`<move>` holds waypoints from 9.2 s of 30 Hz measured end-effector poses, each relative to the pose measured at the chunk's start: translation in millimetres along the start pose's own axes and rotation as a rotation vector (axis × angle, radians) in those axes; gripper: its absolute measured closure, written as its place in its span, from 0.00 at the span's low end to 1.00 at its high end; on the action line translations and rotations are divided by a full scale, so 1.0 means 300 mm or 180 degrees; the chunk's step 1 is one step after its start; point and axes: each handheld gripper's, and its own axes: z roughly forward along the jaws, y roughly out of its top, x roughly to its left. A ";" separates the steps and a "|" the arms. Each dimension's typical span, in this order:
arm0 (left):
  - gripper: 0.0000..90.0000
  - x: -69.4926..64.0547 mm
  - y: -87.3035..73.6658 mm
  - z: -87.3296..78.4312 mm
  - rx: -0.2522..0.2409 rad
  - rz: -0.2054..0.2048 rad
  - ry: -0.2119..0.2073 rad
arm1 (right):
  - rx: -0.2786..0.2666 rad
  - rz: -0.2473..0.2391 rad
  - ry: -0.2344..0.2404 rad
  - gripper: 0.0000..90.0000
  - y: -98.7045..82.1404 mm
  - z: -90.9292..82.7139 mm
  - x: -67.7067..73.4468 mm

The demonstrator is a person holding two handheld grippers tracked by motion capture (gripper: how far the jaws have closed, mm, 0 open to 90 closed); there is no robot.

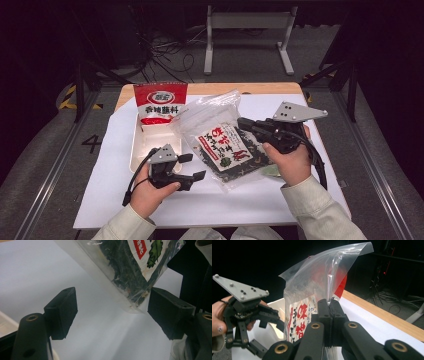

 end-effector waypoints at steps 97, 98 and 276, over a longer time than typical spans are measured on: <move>0.81 0.087 0.234 -0.385 -0.0544 0.0528 0.0676 | 0.0520 0.0352 -0.0383 0.73 -0.298 -0.040 -0.121; 0.81 0.093 0.232 -0.390 -0.0547 0.0546 0.0724 | 0.0528 0.0352 -0.0385 0.73 -0.301 -0.039 -0.123; 0.28 0.014 -0.052 -0.356 0.0151 0.0230 0.1047 | 0.0521 0.0789 -0.0591 0.53 -0.340 -0.182 -0.274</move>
